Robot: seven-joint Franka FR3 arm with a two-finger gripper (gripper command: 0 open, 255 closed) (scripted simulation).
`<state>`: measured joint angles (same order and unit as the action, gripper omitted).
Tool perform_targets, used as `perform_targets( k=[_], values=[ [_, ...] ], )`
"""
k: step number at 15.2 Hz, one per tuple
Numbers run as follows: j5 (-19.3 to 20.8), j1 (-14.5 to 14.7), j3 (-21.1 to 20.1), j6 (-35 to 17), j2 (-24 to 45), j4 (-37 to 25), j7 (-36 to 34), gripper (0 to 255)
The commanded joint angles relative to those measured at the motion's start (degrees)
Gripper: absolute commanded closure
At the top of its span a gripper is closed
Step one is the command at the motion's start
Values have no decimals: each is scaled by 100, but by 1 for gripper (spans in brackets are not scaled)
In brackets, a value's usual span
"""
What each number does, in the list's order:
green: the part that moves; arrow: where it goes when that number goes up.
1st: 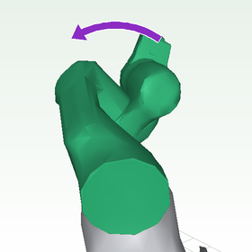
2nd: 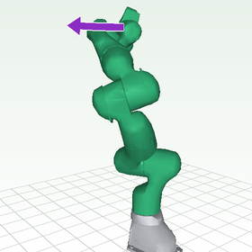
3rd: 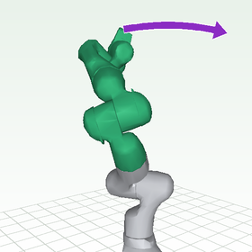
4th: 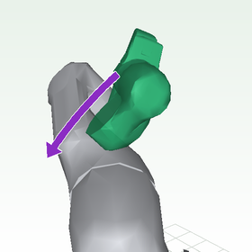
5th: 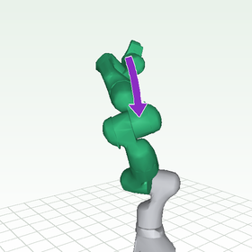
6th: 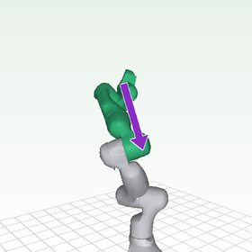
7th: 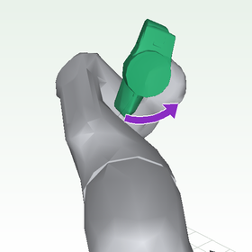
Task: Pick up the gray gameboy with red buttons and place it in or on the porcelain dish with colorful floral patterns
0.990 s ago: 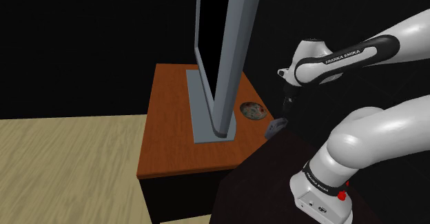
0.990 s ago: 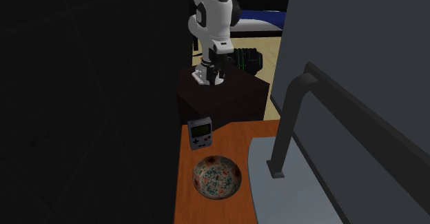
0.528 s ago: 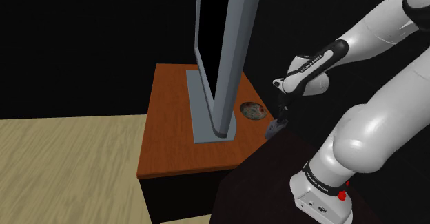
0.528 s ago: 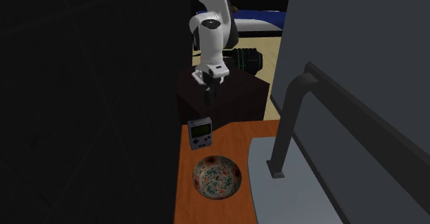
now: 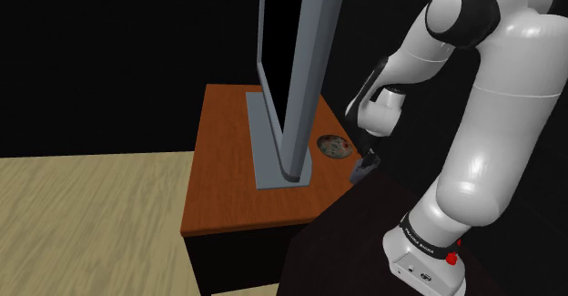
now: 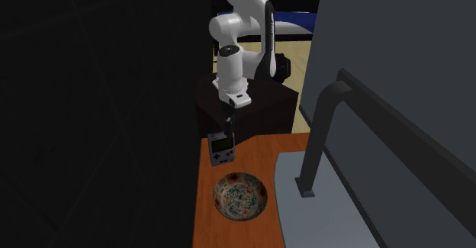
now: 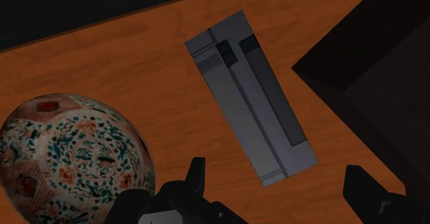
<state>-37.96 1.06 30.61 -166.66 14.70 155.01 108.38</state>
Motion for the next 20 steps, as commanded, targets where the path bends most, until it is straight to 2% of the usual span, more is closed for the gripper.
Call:
perform_targets(
  k=[1, 4, 12, 13, 20],
  values=[
    [-489, -317, -415, -107, 235, -116, 382, 0],
    [-970, -681, -868, -244, 507, -258, 774, 0],
    [-966, -680, -866, -244, 505, -257, 771, 0],
    [-966, -680, -866, -244, 505, -257, 771, 255],
    [-960, -677, -859, -242, 499, -252, 768, 255]
  ],
)
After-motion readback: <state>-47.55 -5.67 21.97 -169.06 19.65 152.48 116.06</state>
